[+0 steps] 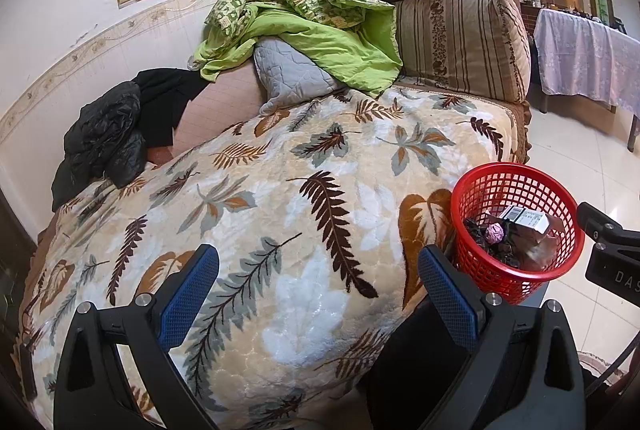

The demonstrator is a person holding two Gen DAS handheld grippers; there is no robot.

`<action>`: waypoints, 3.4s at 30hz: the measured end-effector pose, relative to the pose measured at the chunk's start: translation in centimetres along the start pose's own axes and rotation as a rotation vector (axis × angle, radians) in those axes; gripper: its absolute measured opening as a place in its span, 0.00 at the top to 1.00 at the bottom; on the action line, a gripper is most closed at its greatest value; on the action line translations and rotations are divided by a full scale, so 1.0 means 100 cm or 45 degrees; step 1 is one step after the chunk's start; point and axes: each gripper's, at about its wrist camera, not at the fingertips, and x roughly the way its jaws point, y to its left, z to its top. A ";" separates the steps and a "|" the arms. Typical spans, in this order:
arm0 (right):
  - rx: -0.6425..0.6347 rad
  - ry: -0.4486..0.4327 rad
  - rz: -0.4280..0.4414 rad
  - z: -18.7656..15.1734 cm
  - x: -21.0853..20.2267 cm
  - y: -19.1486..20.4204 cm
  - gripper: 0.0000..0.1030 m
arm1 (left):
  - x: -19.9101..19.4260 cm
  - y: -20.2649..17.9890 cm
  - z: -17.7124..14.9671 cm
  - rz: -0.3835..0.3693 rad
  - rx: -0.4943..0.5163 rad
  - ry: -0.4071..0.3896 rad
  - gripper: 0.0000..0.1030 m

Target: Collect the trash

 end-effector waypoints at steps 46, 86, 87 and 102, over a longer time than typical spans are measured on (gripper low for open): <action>-0.003 0.001 0.000 -0.002 0.001 0.002 0.00 | 0.000 0.003 -0.002 0.000 -0.002 0.000 0.04; -0.069 0.000 0.021 0.001 0.008 0.020 0.00 | 0.005 0.007 -0.004 -0.027 -0.051 0.040 0.04; -0.084 -0.001 0.027 0.005 0.010 0.023 0.00 | 0.007 0.011 -0.004 -0.025 -0.071 0.050 0.04; -0.306 0.194 0.320 0.071 0.077 0.231 0.00 | 0.065 0.173 -0.030 0.140 -0.551 0.324 0.04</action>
